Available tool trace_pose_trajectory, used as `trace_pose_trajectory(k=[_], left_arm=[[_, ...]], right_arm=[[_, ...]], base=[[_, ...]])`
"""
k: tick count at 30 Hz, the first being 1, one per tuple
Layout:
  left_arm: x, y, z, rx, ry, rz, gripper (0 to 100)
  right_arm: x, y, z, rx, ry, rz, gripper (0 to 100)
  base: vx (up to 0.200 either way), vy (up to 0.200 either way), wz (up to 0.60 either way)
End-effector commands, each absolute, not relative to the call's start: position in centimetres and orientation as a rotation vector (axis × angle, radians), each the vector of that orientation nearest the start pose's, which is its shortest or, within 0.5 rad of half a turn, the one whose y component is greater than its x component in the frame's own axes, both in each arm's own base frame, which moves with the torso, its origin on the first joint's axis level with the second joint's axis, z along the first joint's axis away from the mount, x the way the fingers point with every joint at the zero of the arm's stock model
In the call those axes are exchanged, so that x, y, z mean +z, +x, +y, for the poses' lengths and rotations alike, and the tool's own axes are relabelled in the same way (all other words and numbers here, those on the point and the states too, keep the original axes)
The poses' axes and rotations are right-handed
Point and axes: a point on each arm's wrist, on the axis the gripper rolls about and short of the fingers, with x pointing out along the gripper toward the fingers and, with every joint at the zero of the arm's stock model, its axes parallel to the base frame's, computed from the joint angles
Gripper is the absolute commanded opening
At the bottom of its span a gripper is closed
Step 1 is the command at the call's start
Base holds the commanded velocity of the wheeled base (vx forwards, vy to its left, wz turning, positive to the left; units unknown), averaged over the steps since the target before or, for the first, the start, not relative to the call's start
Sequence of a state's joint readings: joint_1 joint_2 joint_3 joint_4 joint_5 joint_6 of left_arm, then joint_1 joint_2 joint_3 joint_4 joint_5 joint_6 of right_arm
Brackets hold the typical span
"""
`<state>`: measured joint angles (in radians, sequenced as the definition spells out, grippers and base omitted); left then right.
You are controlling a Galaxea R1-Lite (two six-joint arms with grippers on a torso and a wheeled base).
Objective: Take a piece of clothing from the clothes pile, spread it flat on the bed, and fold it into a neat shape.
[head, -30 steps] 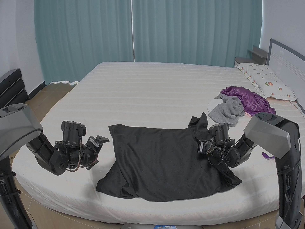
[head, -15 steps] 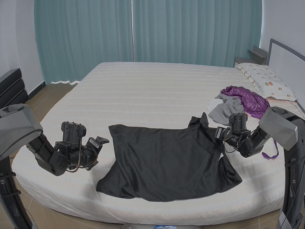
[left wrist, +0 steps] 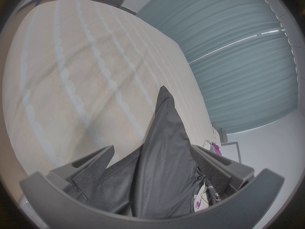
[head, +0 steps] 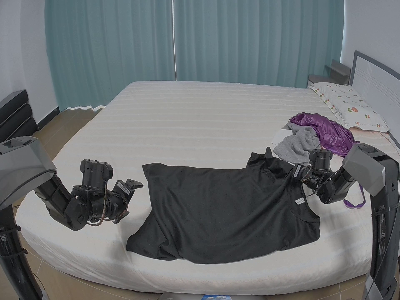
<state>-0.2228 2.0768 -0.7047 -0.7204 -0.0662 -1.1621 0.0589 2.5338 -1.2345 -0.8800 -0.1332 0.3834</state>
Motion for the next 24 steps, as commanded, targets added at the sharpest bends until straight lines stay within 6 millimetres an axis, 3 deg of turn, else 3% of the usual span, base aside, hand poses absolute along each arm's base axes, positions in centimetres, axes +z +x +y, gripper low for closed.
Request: trace_pose_trajectory(k=[1,6,13,24], left_arm=[[4.3,32.7,-7.5,0.134,-1.061,0.734,100],[4.4,32.6,-7.5,0.133,-1.061,0.733,100],[4.6,32.1,-7.4,0.132,-1.056,0.736,100],[5.0,31.3,-7.2,0.128,-1.049,0.735,100]], right_arm=[[-2.8,46.1,1.8,-0.174,0.364,0.406,100],[-0.5,45.6,1.8,-0.153,0.504,0.377,100],[1.9,42.5,1.5,-0.114,0.632,0.38,100],[3.0,34.2,1.8,-0.066,0.759,0.401,100]], base=[[0.0,0.0,0.0],[0.0,0.0,0.0],[0.0,0.0,0.0],[0.0,0.0,0.0]])
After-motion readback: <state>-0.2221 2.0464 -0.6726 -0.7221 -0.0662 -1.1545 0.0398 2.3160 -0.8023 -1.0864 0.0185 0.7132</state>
